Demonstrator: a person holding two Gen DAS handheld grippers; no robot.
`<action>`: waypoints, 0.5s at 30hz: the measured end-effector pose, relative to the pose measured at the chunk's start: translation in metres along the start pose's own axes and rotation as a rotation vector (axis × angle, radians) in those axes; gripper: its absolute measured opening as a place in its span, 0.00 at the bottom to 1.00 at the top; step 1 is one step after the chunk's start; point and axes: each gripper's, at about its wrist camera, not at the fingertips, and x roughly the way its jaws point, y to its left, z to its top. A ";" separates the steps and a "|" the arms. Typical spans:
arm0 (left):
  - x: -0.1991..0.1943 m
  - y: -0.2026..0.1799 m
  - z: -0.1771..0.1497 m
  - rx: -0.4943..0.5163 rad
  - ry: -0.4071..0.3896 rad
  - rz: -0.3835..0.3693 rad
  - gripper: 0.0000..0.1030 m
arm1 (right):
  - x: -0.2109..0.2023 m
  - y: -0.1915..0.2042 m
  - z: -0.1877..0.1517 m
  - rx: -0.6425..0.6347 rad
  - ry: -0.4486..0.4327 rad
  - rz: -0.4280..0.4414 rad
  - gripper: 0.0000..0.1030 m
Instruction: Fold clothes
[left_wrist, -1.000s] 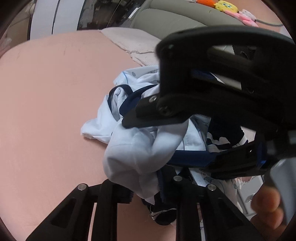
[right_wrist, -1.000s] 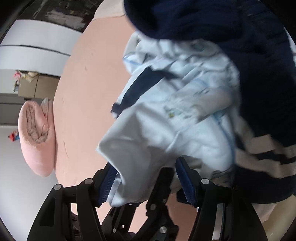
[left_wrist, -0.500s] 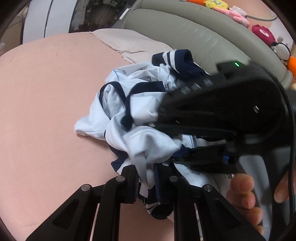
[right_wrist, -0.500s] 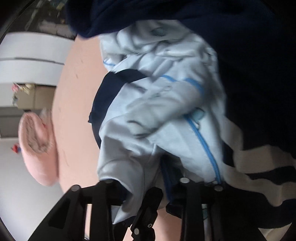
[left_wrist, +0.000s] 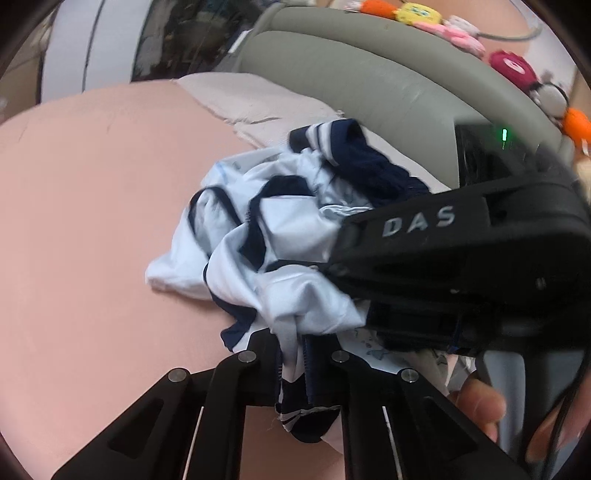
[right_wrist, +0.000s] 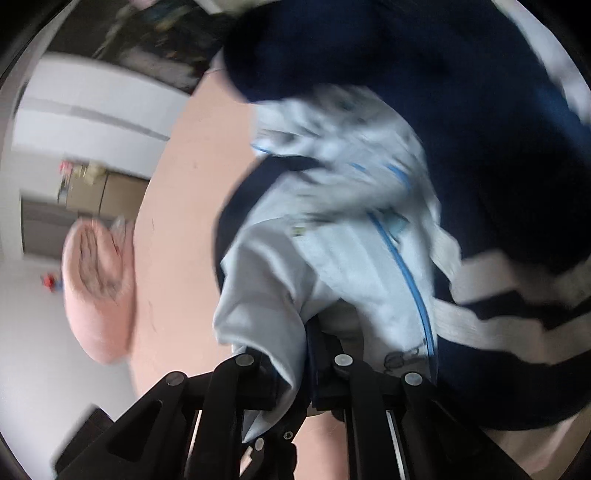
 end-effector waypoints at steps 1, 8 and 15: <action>-0.001 -0.006 0.004 0.017 -0.012 0.002 0.07 | -0.004 0.010 0.000 -0.058 -0.023 -0.020 0.10; -0.011 -0.040 0.030 0.095 -0.093 -0.001 0.07 | -0.032 0.057 0.002 -0.267 -0.124 -0.041 0.10; -0.049 -0.039 0.036 0.128 -0.163 0.008 0.06 | -0.058 0.071 -0.017 -0.341 -0.158 -0.022 0.10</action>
